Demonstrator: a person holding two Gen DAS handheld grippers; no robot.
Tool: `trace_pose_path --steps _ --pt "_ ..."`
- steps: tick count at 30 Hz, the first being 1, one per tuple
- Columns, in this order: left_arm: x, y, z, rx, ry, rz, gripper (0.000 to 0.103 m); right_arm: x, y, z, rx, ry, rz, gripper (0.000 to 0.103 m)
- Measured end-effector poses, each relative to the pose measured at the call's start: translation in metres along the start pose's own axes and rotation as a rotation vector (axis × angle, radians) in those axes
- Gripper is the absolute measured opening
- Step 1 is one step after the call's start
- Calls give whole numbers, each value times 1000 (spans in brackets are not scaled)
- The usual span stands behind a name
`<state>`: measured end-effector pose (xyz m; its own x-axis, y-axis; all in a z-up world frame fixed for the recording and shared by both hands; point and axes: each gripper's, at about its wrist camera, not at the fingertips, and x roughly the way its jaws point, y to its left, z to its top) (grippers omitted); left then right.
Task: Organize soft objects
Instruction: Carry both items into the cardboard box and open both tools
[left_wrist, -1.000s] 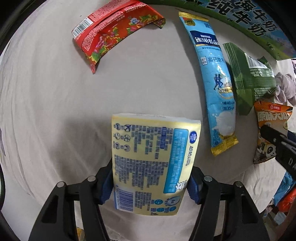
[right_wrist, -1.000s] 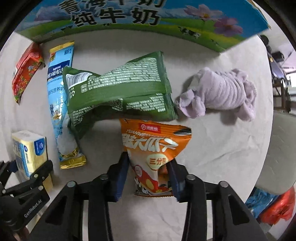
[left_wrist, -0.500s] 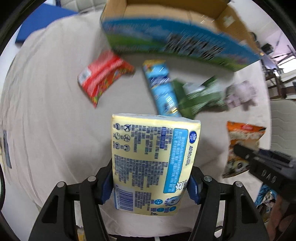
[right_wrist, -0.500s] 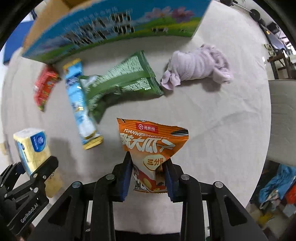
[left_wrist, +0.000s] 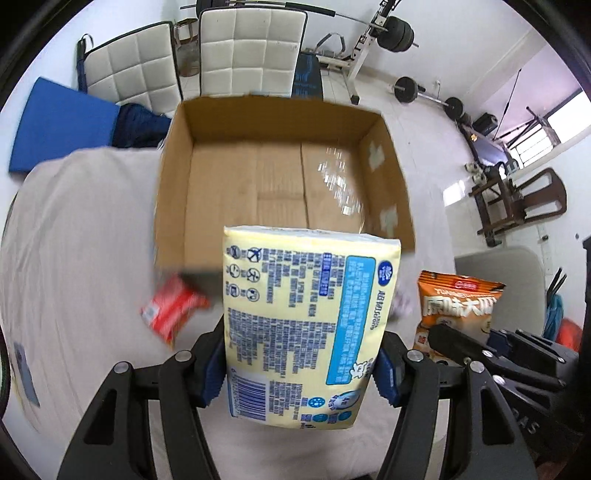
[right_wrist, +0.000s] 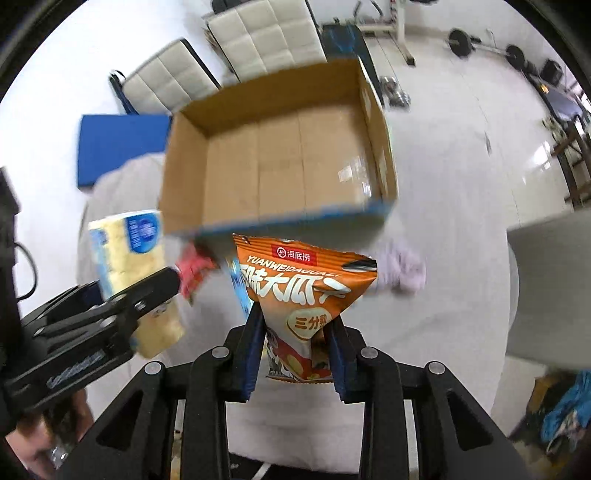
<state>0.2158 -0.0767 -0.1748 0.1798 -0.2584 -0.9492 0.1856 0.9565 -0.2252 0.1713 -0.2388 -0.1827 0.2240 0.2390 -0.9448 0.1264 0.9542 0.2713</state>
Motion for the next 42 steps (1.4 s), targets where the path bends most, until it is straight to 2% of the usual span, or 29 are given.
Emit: trace_pose_path --steps 3,7,11,14,20,27,29,30,35,39,41,42 --pt "18 0 44 -25 11 -35 62 1 -1 43 -20 -26 -7 33" --pt "57 6 91 -54 41 -30 62 34 -12 103 -16 -10 -4 33" --pt "102 11 124 -105 116 -63 62 91 -25 149 -8 25 -6 33" --pt "135 16 144 -125 146 -49 62 126 -34 178 -17 50 -6 33" --pt "184 15 170 -131 203 -56 62 190 -40 221 -47 88 -19 33" --pt "207 4 182 -112 255 -26 63 226 -41 244 -81 115 -40 35" --pt "207 3 184 -119 270 -18 63 227 -40 246 -79 121 -41 46" --pt "204 3 185 -120 257 -11 63 225 -40 248 -76 115 -36 56" --pt "183 -1 184 -101 204 34 71 213 -38 249 -87 97 -55 62" --pt "168 3 179 -105 176 48 76 198 -34 234 -87 95 -72 66" --pt "157 4 172 -106 150 66 80 192 -33 223 -81 100 -74 76" --pt "152 4 168 -103 137 81 88 188 -32 217 -80 96 -77 84"
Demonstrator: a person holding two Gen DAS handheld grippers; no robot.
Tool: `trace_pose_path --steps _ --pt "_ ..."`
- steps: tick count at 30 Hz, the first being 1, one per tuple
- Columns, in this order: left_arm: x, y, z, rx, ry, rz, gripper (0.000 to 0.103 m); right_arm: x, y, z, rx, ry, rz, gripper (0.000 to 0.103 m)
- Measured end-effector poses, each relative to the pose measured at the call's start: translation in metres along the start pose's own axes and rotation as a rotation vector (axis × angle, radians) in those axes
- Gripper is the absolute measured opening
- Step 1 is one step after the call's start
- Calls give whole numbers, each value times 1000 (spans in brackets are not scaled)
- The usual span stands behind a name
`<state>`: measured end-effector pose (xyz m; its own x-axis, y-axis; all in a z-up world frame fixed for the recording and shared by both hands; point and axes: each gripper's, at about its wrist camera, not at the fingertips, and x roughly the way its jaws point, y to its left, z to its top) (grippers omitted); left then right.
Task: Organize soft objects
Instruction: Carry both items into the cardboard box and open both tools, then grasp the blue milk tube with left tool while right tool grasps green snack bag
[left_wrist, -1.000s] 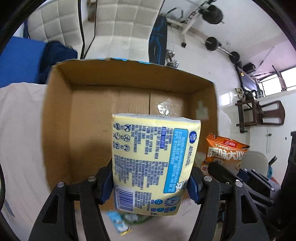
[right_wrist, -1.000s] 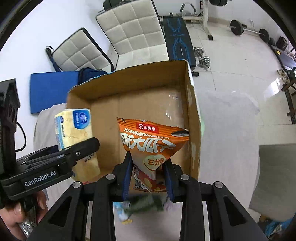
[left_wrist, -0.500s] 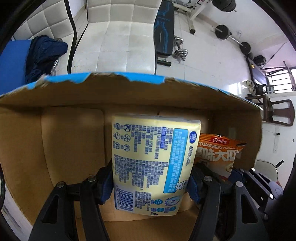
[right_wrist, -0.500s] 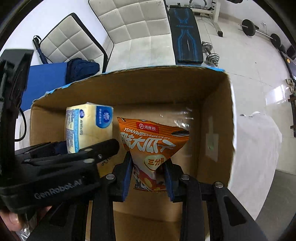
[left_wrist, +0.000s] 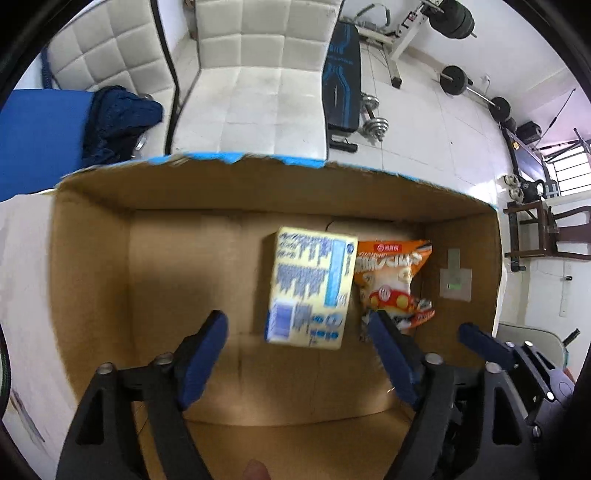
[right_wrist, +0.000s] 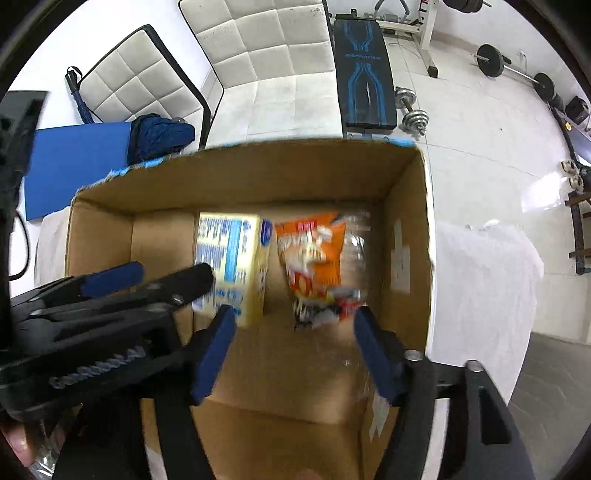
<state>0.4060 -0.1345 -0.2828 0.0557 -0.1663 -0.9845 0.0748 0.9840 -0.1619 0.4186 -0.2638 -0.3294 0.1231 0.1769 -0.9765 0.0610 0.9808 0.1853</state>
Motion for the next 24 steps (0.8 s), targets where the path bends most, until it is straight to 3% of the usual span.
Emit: trace_pose_path --steps 3,6,12,24 --pt "-14 6 -16 6 -48 49 91 -11 2 -20 1 -25 -23 93" --pt "-32 13 -35 -4 -105 80 100 -22 4 -42 14 -59 -56 101" --pt "-66 20 -72 7 -196 118 101 -51 18 -83 8 -137 -117 101" --pt "-130 25 -150 8 -350 152 102 -125 40 -151 -27 -291 -156 103"
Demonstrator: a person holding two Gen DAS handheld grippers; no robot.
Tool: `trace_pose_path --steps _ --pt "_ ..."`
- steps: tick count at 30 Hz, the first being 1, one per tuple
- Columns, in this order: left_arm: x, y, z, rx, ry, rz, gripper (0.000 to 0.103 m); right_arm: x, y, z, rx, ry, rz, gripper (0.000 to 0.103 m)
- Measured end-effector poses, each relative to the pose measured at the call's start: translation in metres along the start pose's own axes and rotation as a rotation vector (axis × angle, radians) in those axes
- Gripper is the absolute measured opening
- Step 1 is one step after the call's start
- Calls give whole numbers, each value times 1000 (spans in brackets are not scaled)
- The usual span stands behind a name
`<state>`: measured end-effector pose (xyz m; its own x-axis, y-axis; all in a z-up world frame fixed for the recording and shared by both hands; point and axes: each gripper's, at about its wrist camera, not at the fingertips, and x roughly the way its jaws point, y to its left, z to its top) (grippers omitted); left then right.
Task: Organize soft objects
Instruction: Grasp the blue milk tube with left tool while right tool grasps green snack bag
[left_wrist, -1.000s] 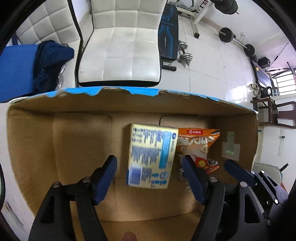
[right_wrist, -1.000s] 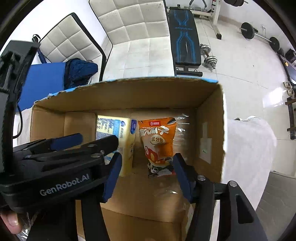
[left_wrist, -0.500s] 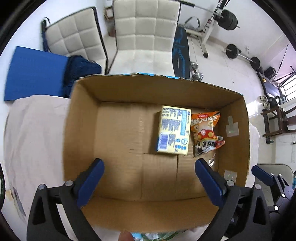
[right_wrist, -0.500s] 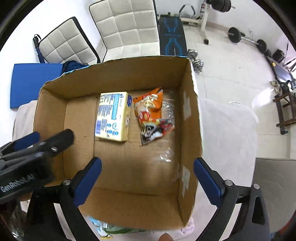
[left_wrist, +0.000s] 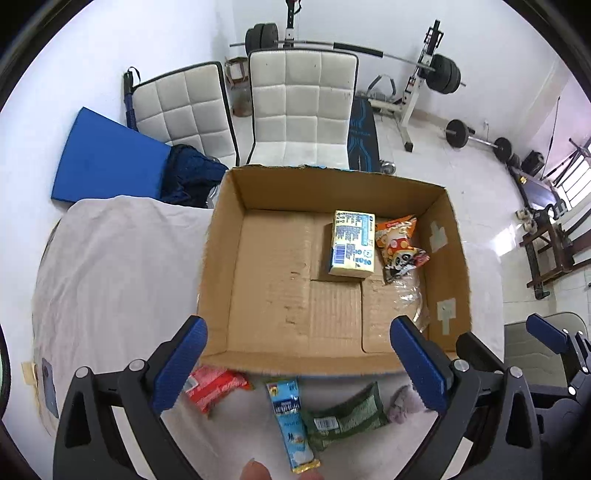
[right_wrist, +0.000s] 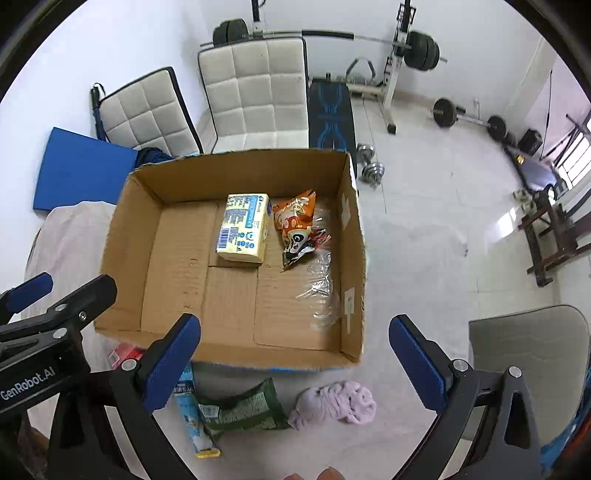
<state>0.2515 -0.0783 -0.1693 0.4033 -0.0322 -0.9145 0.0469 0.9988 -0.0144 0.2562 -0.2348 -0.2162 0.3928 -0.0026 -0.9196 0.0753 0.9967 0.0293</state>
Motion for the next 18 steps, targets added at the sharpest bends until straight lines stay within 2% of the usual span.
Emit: trace_pose_path --steps 8,12,15,18 --pt "-42 -2 -19 8 -64 7 102 -48 -3 -25 19 -50 17 103" --pt "-48 -3 -28 3 -54 21 102 -55 -6 -35 31 -35 49 103" --pt "-39 2 -43 -22 -11 62 102 -38 -14 -49 52 22 70 103" --pt "-7 8 -69 -63 98 100 102 3 -22 -70 69 154 96 103"
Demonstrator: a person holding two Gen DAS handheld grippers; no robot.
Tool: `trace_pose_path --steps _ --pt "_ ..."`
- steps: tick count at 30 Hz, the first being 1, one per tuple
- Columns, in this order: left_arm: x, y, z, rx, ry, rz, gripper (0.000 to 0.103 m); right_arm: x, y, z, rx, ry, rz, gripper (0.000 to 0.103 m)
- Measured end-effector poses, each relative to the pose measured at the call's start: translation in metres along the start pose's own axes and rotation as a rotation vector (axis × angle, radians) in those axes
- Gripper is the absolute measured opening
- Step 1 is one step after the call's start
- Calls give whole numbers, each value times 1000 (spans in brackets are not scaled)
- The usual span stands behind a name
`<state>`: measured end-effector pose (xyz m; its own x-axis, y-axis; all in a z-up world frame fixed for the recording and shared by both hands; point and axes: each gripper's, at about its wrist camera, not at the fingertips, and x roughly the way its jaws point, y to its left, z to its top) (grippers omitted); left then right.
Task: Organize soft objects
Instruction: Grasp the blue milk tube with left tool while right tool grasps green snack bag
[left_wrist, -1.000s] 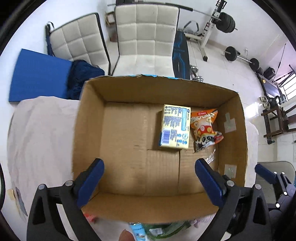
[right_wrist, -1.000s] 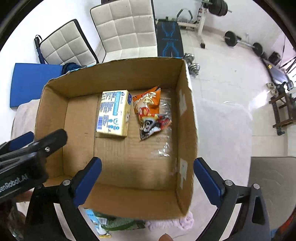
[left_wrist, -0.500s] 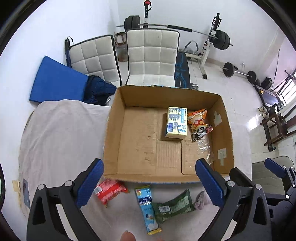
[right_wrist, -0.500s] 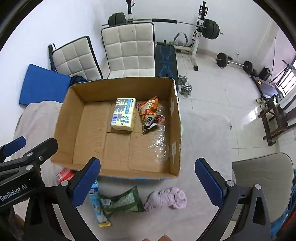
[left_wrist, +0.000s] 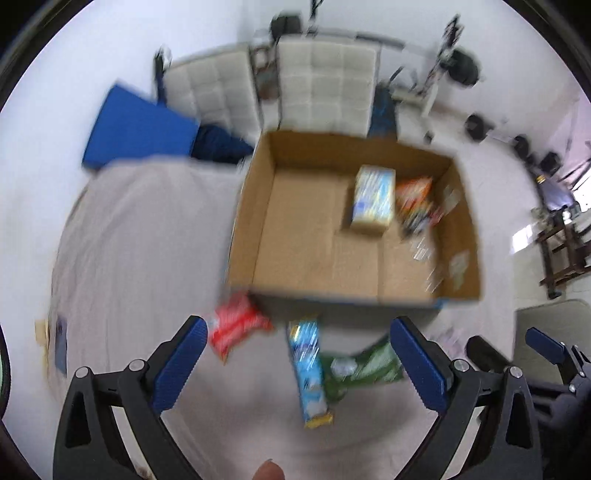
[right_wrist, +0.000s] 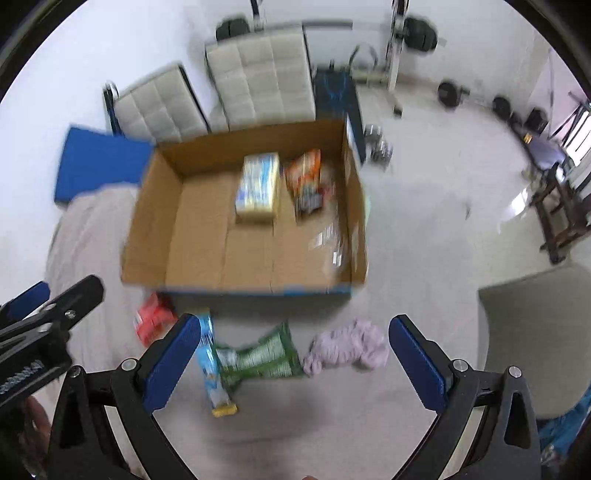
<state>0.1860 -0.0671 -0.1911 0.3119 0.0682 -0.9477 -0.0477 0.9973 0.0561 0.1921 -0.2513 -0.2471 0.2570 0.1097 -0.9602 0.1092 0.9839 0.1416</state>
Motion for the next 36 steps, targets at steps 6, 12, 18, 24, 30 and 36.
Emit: trace_pose_path --steps 6,12,18,24,30,36 --pt "87 11 -50 -80 224 52 102 100 -31 -30 222 260 147 103" --pt "135 39 -87 -187 350 72 102 173 -33 -61 524 415 285 103" --pt "151 51 -95 -184 388 70 102 209 -11 -73 645 479 290 68" --pt "154 53 -90 -139 387 -2 102 189 3 -72 392 520 198 43" --pt "170 12 -85 -21 419 -97 102 165 -2 -86 96 503 27 42" --pt "196 -35 -92 118 474 -93 79 161 -6 -83 122 443 12 54"
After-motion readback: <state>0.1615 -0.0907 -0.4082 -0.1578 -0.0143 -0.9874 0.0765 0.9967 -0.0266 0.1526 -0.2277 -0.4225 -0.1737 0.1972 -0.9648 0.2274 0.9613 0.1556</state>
